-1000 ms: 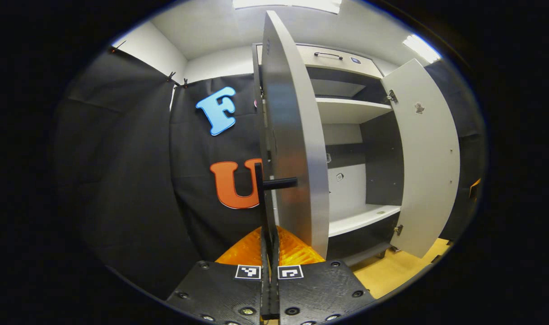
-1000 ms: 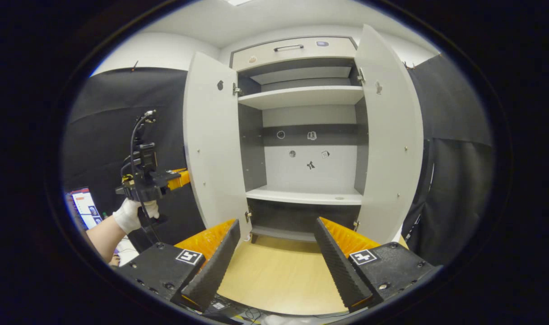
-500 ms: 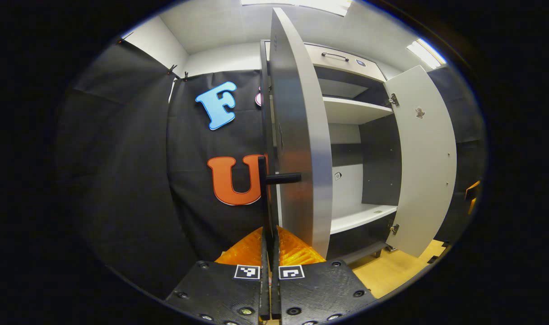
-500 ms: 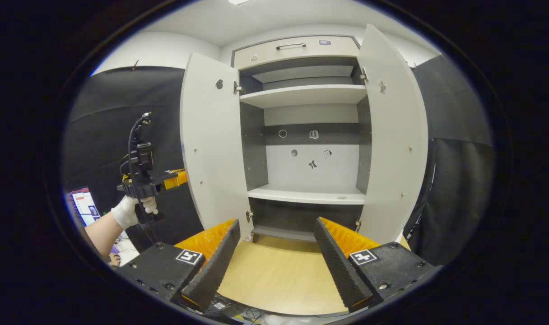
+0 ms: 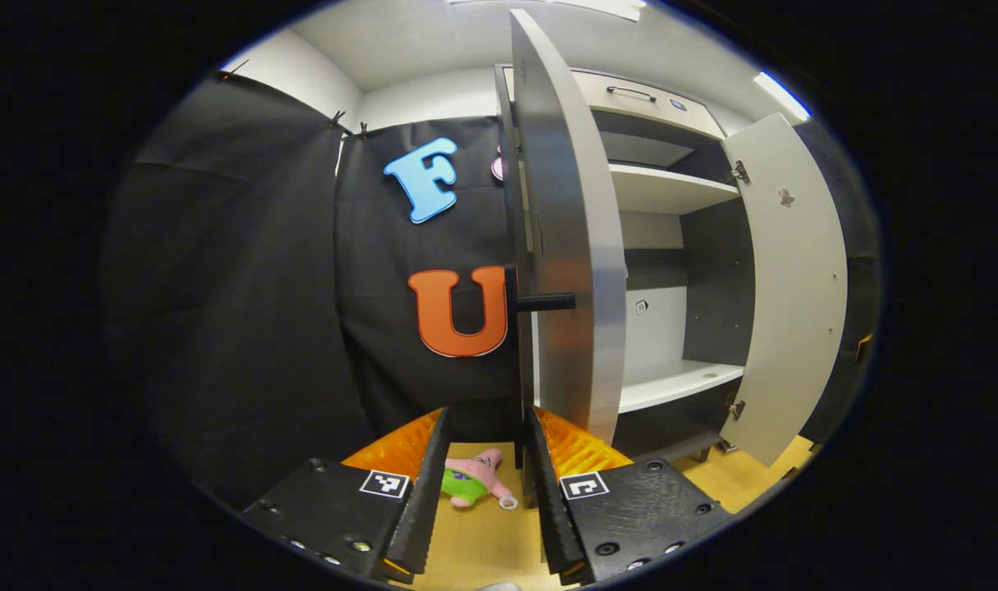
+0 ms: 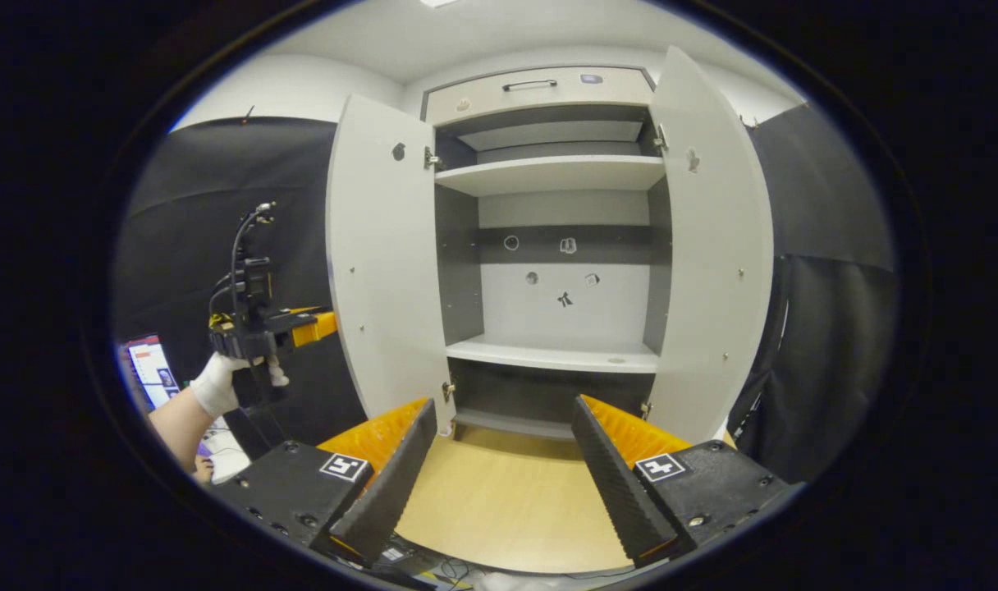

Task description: Open the right door of the double-door shoe cabinet with the right hand, and open the left door with the left hand.

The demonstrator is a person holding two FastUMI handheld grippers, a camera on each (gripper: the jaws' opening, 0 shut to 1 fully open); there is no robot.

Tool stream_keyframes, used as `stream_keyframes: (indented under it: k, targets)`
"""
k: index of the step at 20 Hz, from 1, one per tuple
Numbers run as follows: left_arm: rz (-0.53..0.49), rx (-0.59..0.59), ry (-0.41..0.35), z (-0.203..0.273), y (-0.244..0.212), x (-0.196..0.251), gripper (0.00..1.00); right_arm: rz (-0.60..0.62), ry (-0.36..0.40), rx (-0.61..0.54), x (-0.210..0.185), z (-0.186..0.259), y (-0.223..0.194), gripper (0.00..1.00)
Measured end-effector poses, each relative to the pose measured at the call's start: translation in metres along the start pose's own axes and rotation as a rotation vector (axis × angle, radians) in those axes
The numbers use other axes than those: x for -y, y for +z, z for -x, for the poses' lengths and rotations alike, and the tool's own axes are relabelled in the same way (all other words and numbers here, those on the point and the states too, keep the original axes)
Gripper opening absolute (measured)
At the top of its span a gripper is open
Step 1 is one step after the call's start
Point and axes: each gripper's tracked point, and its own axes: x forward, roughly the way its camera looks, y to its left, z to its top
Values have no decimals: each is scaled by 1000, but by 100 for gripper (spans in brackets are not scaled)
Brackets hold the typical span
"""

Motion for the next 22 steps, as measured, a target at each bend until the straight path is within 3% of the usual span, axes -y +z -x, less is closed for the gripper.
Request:
stream_keyframes:
  k: [1,3,4,5,8,13,18,22]
  targets:
    - [-22,-3,20,4,-4,-3,53,-4,1,0,0,0,2,100]
    - [-26,-20,43,19,-9,-7,71,2,-17,8,3,0,4,100]
    - [-20,-27,64,30,-9,-9,93,9,-32,17,8,0,5,100]
    - [-15,-33,91,38,-9,-14,96,12,-45,31,12,1,9,100]
    - [-17,-27,151,65,6,-19,96,19,-74,58,22,2,20,100]
    - [-21,29,178,96,58,3,96,12,-124,95,39,2,38,100]
    - [21,92,87,106,99,67,96,3,-186,133,61,11,54,100]
    - [36,93,29,105,95,114,96,-9,-242,143,77,19,59,100]
